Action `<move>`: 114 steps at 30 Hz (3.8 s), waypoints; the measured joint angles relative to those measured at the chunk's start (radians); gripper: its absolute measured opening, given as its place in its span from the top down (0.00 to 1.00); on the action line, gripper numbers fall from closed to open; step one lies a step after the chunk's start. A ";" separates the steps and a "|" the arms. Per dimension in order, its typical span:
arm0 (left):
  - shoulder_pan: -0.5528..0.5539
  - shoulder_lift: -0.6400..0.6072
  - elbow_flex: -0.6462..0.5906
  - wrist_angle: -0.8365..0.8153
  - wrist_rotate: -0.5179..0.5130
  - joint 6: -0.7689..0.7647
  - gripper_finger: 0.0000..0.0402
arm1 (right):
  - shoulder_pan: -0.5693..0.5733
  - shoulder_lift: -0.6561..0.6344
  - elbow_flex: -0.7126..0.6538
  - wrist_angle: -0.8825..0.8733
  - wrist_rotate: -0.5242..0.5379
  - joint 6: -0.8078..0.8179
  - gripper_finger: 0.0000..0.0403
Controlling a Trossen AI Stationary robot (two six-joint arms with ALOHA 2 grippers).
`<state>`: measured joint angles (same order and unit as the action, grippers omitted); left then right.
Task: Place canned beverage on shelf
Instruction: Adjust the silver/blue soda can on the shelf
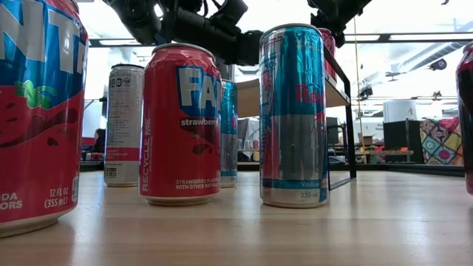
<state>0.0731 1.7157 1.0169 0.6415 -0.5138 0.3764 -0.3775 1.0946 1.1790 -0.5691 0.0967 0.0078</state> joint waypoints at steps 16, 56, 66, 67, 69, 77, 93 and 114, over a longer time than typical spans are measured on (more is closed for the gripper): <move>0.002 0.000 0.000 -0.005 -0.033 0.004 1.00 | 0.000 0.000 -0.001 -0.001 0.000 0.000 0.98; -0.019 0.030 0.002 0.009 -0.032 -0.015 1.00 | 0.000 0.053 0.014 0.076 -0.097 -0.044 0.98; -0.082 -0.005 0.002 -0.032 -0.159 0.055 1.00 | 0.000 0.042 0.065 0.071 -0.096 -0.030 0.98; -0.091 -0.012 0.002 -0.034 -0.159 0.059 1.00 | 0.003 0.039 0.069 0.072 -0.095 -0.025 0.98; -0.107 -0.031 0.002 -0.049 -0.159 0.061 1.00 | 0.012 0.030 0.078 0.073 -0.091 -0.018 0.98; -0.162 -0.140 -0.027 -0.124 -0.170 0.048 1.00 | 0.124 -0.017 0.098 0.066 0.004 0.014 0.98; -0.332 -0.398 -0.155 -0.259 -0.150 -0.006 1.00 | 0.355 0.005 0.100 0.074 0.145 0.135 0.98; -0.374 -0.817 -0.572 0.015 0.192 0.004 1.00 | 0.410 0.120 0.162 0.076 0.166 0.456 0.98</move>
<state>-0.3010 0.8985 0.4446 0.6562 -0.3222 0.3804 0.0330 1.2142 1.3410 -0.4927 0.2623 0.4640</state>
